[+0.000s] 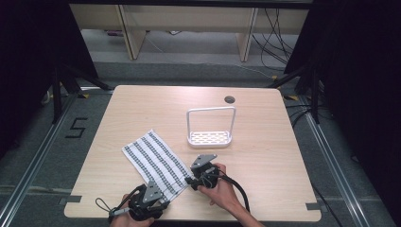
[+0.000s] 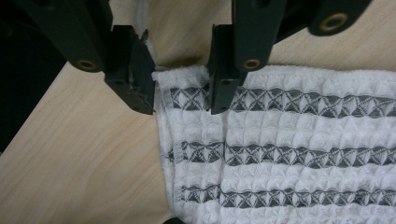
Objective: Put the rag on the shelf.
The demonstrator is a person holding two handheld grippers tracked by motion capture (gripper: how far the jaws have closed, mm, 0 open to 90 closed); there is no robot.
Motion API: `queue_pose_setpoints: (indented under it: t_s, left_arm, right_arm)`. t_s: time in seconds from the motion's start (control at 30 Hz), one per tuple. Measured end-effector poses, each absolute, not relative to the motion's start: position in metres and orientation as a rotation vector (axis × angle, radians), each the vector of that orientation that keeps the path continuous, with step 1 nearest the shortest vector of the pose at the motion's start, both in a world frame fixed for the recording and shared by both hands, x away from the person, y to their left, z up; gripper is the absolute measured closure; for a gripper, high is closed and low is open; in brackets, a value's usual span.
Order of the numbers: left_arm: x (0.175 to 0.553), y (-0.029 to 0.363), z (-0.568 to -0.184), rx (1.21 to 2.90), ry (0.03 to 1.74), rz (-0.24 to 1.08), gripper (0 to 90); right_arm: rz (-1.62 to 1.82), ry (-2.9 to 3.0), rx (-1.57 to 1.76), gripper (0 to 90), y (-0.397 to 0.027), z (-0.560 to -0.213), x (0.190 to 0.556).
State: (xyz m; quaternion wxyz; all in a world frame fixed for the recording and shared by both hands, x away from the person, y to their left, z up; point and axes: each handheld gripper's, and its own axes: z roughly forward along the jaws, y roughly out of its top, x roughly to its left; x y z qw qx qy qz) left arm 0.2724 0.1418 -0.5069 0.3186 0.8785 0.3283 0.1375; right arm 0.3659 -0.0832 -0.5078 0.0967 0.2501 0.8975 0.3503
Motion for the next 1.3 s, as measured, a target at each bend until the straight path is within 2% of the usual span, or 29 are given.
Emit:
queue_pose_setpoints:
  t_s: [0.07, 0.23, 0.4, 0.5, 0.93, 0.97, 1.07, 1.3]
  left_arm:
    - [0.272, 0.142, -0.507, 2.304, 0.871, 0.358, 67.9]
    - [0.274, 0.145, -0.507, 2.324, 0.842, 0.396, 79.6]
    - [0.274, 0.147, -0.506, 2.324, 0.823, 0.391, 83.1]
    - [0.273, 0.147, -0.506, 2.316, 0.833, 0.386, 83.5]
    - [0.275, 0.154, -0.495, 2.258, 0.831, 0.403, 84.0]
    - [0.277, 0.158, -0.491, 2.307, 0.794, 0.417, 84.0]
    - [0.276, 0.157, -0.489, 2.220, 0.840, 0.422, 84.1]
    - [0.278, 0.162, -0.475, 2.151, 0.858, 0.414, 84.1]
  right_arm:
    - [1.040, 2.659, 0.826, 61.0, -0.082, -0.508, 0.364]
    - [1.057, 2.670, 0.800, 68.5, -0.082, -0.509, 0.365]
    - [1.066, 2.669, 0.874, 80.2, -0.080, -0.508, 0.361]
    - [1.087, 2.656, 0.865, 84.1, -0.082, -0.508, 0.362]
    - [1.165, 2.612, 0.844, 87.6, -0.083, -0.496, 0.358]
    - [1.152, 2.617, 0.844, 87.7, -0.084, -0.494, 0.358]
    - [1.173, 2.607, 0.845, 87.8, -0.085, -0.488, 0.358]
    - [1.230, 2.572, 0.836, 87.9, -0.085, -0.473, 0.360]
